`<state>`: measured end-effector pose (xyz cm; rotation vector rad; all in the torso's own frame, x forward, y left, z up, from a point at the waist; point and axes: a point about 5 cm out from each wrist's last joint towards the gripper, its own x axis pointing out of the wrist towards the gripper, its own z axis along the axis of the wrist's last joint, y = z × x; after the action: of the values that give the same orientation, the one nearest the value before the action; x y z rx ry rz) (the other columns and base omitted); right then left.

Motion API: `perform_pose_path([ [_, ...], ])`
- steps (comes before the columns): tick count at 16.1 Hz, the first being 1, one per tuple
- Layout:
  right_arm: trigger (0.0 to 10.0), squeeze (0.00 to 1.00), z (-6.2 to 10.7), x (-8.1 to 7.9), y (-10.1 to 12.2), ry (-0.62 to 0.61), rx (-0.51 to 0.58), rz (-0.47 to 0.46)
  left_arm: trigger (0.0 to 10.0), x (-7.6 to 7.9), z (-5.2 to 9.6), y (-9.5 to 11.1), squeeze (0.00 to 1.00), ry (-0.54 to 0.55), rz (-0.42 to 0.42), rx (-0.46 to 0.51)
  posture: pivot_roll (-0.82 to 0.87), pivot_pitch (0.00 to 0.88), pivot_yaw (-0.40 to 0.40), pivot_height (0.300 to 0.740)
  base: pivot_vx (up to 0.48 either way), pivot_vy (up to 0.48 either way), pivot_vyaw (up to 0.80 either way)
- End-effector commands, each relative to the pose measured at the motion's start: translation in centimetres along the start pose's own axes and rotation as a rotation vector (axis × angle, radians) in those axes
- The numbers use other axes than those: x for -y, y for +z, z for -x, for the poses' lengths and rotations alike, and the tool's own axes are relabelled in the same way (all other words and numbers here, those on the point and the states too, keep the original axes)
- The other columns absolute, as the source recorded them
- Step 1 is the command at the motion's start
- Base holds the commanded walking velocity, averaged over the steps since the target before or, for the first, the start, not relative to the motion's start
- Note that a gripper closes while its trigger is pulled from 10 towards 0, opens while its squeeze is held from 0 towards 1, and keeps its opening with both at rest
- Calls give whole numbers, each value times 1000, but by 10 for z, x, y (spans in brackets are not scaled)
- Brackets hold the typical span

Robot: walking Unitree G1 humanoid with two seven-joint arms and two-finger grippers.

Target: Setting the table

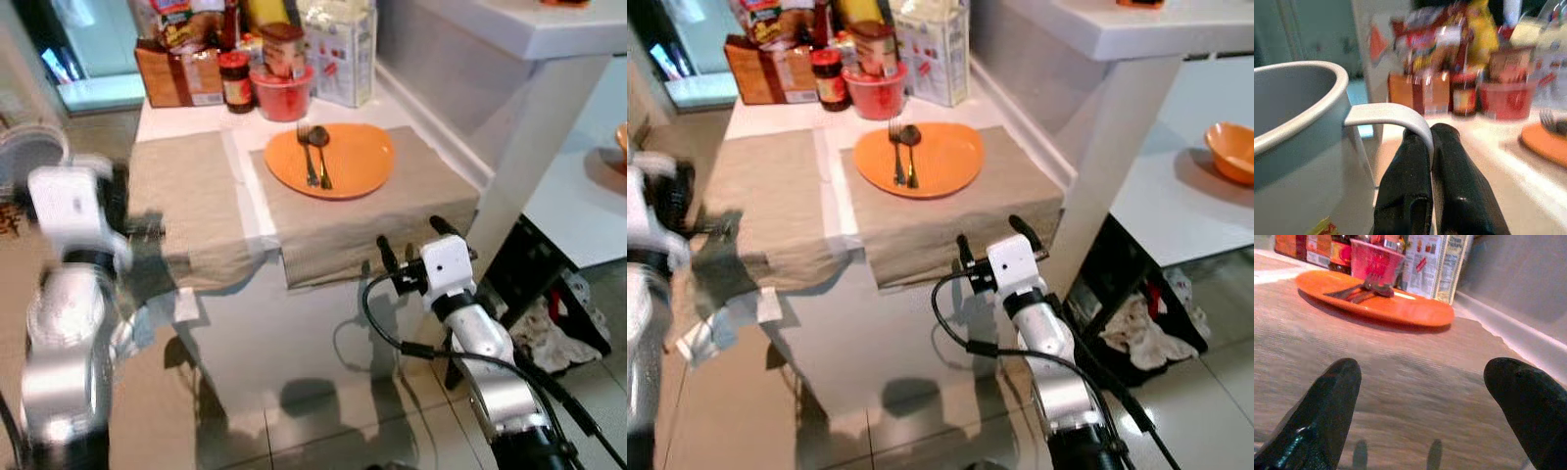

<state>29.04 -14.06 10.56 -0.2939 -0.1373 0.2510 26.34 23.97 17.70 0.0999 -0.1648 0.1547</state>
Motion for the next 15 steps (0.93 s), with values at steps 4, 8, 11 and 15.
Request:
perform_pose_path([
  [4,10000,0,-8,21,8,-62,48,13,0,22,25,-19,0,-47,47,-69,-13,0,8,736,0,0,0],
  [8,10000,0,2,14,3,-54,42,0,0,38,35,-24,0,-40,67,-108,-36,0,16,736,0,0,0],
  [11,10000,0,7,8,6,-72,70,-78,0,48,33,-35,0,-92,91,-162,-36,0,17,736,0,0,0],
  [15,10000,0,37,21,-7,-97,-20,-144,0,46,57,-57,0,-128,119,-262,-51,0,17,736,0,0,0],
])
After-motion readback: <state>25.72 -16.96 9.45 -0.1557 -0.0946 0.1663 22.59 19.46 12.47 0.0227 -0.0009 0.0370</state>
